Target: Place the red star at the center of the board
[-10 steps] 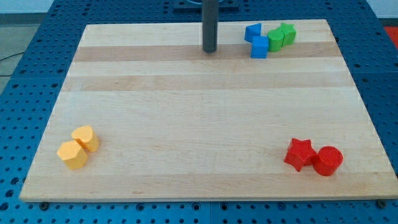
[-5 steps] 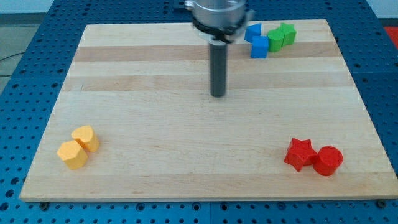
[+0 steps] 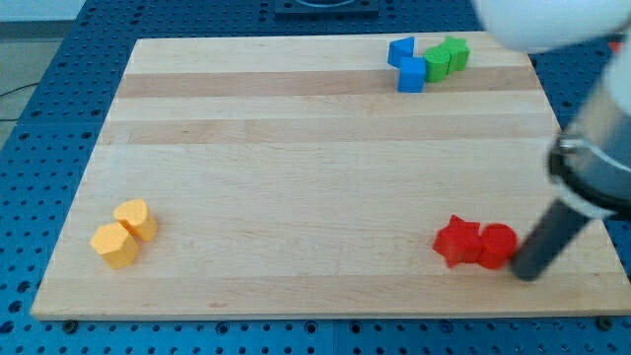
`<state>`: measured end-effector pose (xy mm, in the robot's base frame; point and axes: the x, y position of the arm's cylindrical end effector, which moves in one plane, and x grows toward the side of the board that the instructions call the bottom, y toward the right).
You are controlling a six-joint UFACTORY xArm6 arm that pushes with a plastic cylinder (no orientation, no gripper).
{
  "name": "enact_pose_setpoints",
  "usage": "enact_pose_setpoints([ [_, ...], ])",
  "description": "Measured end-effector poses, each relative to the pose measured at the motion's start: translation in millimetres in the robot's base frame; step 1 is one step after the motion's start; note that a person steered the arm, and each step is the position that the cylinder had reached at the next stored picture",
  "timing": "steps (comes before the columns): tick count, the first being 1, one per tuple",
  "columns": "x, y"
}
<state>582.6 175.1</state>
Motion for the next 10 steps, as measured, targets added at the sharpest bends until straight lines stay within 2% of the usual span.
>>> enact_pose_setpoints([
  [1,-3.0,-86.1],
  [2,-25.8,-89.3],
  [3,-25.8,-34.8],
  [4,-54.1,-45.8],
  [5,-79.4,-148.4],
  [6,-84.4,-168.0],
  [7,-98.8,-129.6],
  [8,-123.3,-118.7],
  [9,-147.1,-194.9],
  [10,-150.8,-168.7],
])
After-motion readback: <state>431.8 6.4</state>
